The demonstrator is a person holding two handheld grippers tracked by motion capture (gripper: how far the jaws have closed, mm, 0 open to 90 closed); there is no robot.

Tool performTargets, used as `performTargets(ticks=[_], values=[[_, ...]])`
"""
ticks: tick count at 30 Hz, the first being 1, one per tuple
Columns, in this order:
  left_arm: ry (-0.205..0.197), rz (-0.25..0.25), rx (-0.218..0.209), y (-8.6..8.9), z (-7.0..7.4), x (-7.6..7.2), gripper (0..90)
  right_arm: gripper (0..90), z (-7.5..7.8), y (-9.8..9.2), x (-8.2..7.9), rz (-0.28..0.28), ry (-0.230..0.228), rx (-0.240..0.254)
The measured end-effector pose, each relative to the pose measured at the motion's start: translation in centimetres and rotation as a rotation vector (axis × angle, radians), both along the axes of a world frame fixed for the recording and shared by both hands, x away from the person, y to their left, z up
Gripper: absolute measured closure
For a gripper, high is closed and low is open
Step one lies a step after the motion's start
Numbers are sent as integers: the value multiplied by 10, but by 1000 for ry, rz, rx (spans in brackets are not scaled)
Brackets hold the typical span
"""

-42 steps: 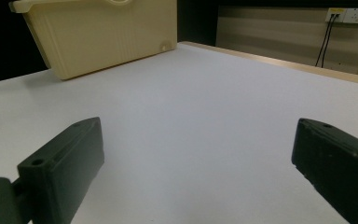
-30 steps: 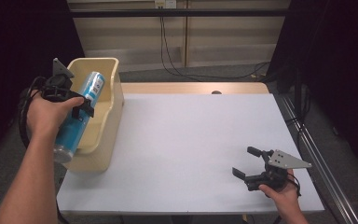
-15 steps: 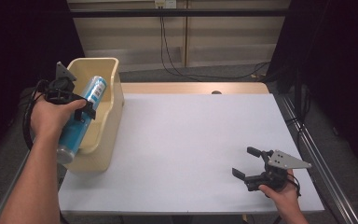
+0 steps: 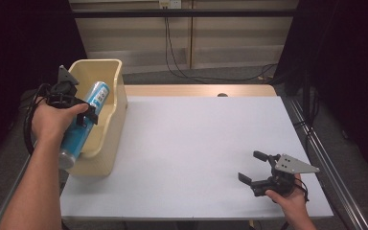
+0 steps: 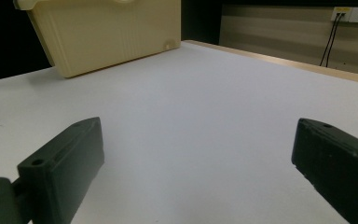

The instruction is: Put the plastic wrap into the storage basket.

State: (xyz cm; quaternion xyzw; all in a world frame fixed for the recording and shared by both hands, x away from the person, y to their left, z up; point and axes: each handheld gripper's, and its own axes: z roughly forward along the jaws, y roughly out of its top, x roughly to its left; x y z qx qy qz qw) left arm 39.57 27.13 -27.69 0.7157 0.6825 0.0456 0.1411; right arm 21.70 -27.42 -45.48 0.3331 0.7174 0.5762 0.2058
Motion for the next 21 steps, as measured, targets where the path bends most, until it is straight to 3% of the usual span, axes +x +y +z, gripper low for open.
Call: performTargets(ticks=[7,14,15,17,19,21], values=[[8,-23,17,0,-3,1,319,21,0,0,-1,0,-2,-1],[23,-8,20,5,-13,2,317,22,1,-1,-1,-3,-1,-1],[9,-3,16,6,-12,2,308,21,0,-1,-1,-4,-2,-1],[-51,11,-6,10,-1,-1,403,22,0,-1,-1,-3,-2,0],[-101,2,-35,9,17,-4,387,21,0,0,0,-1,0,-3],[-114,-24,-1,5,35,-6,368,21,0,0,-1,0,-4,-2]])
